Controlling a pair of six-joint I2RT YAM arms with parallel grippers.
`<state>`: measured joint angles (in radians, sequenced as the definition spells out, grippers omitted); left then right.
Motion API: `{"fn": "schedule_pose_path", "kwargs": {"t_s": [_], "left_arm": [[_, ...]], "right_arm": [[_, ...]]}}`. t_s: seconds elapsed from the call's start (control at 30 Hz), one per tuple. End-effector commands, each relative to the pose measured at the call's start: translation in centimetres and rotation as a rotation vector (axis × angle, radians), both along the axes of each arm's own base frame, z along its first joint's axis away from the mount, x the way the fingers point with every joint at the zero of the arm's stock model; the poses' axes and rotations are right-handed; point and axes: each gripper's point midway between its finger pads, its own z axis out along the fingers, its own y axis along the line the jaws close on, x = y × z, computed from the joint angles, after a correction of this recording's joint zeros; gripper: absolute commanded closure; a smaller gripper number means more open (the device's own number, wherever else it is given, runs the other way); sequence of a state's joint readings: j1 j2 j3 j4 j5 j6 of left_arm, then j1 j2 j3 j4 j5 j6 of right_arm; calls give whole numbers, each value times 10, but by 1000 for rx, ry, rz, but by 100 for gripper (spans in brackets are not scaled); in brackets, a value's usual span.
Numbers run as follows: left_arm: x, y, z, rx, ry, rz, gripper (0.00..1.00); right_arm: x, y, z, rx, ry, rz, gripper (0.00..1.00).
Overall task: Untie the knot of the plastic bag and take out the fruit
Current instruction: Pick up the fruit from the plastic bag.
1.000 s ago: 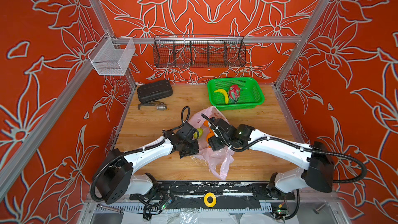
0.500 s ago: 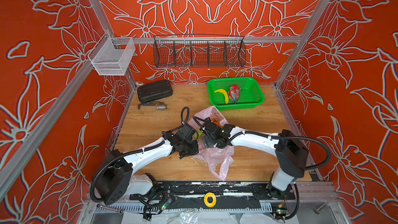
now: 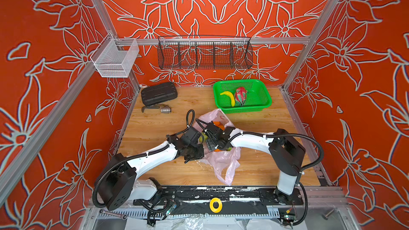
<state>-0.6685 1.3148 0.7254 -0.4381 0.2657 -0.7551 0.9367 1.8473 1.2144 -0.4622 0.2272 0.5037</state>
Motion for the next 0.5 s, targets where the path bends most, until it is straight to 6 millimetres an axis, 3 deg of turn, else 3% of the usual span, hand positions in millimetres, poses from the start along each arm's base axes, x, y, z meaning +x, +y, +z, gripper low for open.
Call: {"fn": "schedule_pose_path", "kwargs": {"t_s": [0.0,0.23,0.47], "left_arm": [[3,-1,4,4,-20,-8,80],[5,1,8,13,-34,2,79],[9,0,10,25,-32,11,59]], "right_arm": [[7,3,-4,11,6,-13,30],[8,6,7,31,-10,9,41],[7,5,30,68,-44,14,41]]}}
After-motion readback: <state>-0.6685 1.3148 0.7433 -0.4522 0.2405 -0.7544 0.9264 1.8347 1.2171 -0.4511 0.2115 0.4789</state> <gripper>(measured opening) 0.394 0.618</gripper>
